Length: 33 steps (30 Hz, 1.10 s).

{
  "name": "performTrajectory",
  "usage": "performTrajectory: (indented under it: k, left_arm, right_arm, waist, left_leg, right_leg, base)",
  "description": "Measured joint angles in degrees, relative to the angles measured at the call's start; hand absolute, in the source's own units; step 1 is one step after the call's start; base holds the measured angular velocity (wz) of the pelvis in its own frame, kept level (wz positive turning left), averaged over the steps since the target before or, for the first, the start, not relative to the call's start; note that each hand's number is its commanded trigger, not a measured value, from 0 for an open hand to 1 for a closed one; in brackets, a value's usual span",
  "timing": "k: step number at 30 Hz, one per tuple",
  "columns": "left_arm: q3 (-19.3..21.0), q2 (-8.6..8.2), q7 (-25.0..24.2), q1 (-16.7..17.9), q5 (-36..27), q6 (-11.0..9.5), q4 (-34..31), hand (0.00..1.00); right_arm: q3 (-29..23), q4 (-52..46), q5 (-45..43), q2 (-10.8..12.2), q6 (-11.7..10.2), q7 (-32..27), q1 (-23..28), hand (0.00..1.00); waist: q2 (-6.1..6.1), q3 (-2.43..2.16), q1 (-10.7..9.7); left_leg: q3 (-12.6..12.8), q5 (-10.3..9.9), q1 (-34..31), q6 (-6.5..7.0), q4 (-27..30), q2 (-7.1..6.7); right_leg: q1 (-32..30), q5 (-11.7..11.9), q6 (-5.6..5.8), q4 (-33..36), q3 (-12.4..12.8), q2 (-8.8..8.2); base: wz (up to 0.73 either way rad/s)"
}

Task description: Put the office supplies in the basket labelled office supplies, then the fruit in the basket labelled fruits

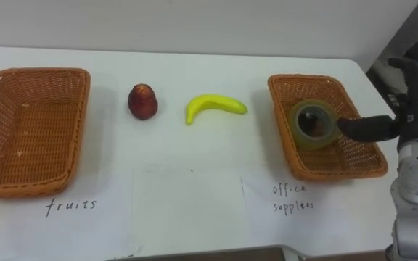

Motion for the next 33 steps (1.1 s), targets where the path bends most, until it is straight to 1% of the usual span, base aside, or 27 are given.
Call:
performTrajectory:
  k: [8, 10, 11, 16, 18, 19, 20, 22, 26, 28, 30, 32, 33]
  left_arm:
    - [-0.1, 0.01, -0.4, -1.3, 0.2, -0.1, 0.2, 0.0]
    - [-0.2, 0.01, -0.4, -1.4, -0.3, -0.3, 0.6, 0.0]
    - [-0.2, 0.01, -0.4, -1.4, -0.9, -0.8, 0.9, 0.0]
    - [0.0, -0.06, -0.6, -1.6, -1.0, -1.0, 1.6, 0.0]
    - [-0.1, -0.04, -0.6, -2.1, -0.8, -1.5, 1.6, 0.0]
    - [-0.1, -0.04, -0.6, -2.2, -0.8, -1.7, 1.6, 0.0]
    - [-0.1, -0.05, -0.6, -2.4, -0.8, -2.2, 1.6, 0.0]
    - [-0.1, -0.04, -0.6, -2.7, -0.8, -2.3, 1.6, 0.0]
    - [-0.3, -0.01, -0.6, -3.3, -0.8, -3.1, 1.6, 0.0]
    - [-0.7, 0.04, -0.5, -3.2, -0.9, -3.1, 1.6, 0.0]
    - [-0.7, 0.01, -0.1, -3.1, -0.9, -3.1, 1.6, 0.0]
    - [-0.7, 0.0, 0.4, -2.9, -0.8, -2.9, 1.6, 0.0]
    - [-0.6, 0.0, 0.6, -2.7, -0.7, -2.9, 1.6, 0.0]
  right_arm:
    - [0.0, 0.0, 0.2, 0.0, 0.0, 0.1, 0.0, 0.0]
    - [0.0, -0.1, 0.7, 0.0, -0.1, 0.1, -0.1, 0.0]
    - [0.0, -0.1, 0.9, 0.0, -0.2, 0.1, -0.1, 0.0]
    - [0.0, -1.5, 1.3, 0.0, -0.3, 0.1, -0.8, 0.0]
    - [0.1, -4.9, 1.3, -0.1, -0.4, 0.0, -0.8, 0.0]
    - [0.1, -5.6, 1.3, -0.2, -0.7, 0.0, -0.8, 0.0]
    - [0.1, -7.1, 1.2, -0.2, -1.1, -0.4, -0.8, 0.0]
    - [0.6, -8.1, 1.1, -0.3, -1.9, -1.0, -1.4, 0.0]
    - [3.7, -9.9, -0.2, -0.9, -2.1, -1.2, -3.6, 0.0]
    - [5.2, -10.0, -0.5, -2.0, -2.1, -1.2, -5.2, 0.0]
    - [5.6, -11.0, -0.2, -3.3, -2.0, -1.2, -6.3, 0.0]
    - [5.8, -12.9, -0.2, -3.9, -2.0, -1.4, -6.4, 0.0]
    - [6.0, -13.9, -0.2, -4.2, -2.0, -1.4, -6.4, 0.0]
  waist:
    - [0.16, 0.11, 0.0]
    - [0.12, 0.13, 0.0]
    - [0.07, 0.15, 0.0]
    - [-0.24, 0.28, 0.1]
    - [-0.25, 0.31, 0.6]
    - [-0.24, 0.32, 0.8]
    - [-0.25, 0.32, 1.4]
    - [-0.38, 0.39, 2.0]
    - [-0.84, 0.47, 3.2]
    - [-1.11, 0.48, 3.3]
    - [-1.28, 0.38, 4.3]
    - [-1.48, 0.21, 4.9]
    - [-1.47, 0.21, 5.2]
  left_leg:
    - [0.0, 0.0, 0.1, 0.01, -0.1, -0.02]
    - [0.0, 0.0, 0.3, 0.0, -0.1, -0.02]
    - [0.0, 0.0, 0.5, 0.0, -0.1, -0.03]
    - [0.0, 0.0, 0.6, 0.0, -0.1, 0.03]
    - [0.1, 0.0, 0.4, 0.0, -0.1, 0.03]
    - [0.1, 0.0, 0.4, 0.0, -0.1, 0.03]
    - [0.2, 0.0, 0.5, 0.0, 0.0, 0.03]
    - [0.3, 0.0, 0.5, 0.0, 0.0, 0.04]
    - [0.2, 0.0, 0.4, 0.0, 0.1, 0.02]
    - [0.1, 0.0, 0.2, 0.01, 0.1, 0.01]
    - [0.0, 0.0, -0.2, 0.0, 0.1, 0.03]
    - [0.0, 0.0, -0.4, -0.01, 0.1, 0.01]
    - [0.0, 0.0, -0.4, -0.02, 0.1, -0.07]
  right_leg:
    - [0.1, 0.0, 0.0, 0.0, -0.1, -0.03]
    - [0.4, 0.0, 0.0, -0.1, -0.1, 0.03]
    - [0.5, 0.0, 0.0, -0.1, -0.1, 0.05]
    - [0.6, 0.0, 0.0, 0.0, -0.1, 0.01]
    - [0.3, 0.0, 0.0, 0.1, 0.0, 0.01]
    - [0.3, 0.0, 0.0, 0.2, 0.1, 0.01]
    - [0.2, 0.0, 0.0, 0.3, 0.2, 0.04]
    - [0.0, 0.0, 0.0, 0.7, 0.2, 0.05]
    - [-0.1, 0.0, 0.0, 0.8, 0.2, 0.02]
    - [-0.2, 0.0, 0.0, 0.8, 0.2, 0.02]
    - [-0.6, 0.0, 0.0, 0.8, 0.0, 0.01]
    - [-0.8, 0.0, 0.0, 0.8, -0.2, 0.06]
    - [-0.8, 0.0, 0.0, 0.8, -0.2, 0.07]
  base:
    - [0.0]
    - [0.0]
    - [0.0]
    - [0.0]
    - [0.0]
    - [-0.04]
    - [-0.04]
    - [-0.02]
    - [0.0]
    - [0.0]
    - [0.0]
    - [0.0]
    - [0.0]
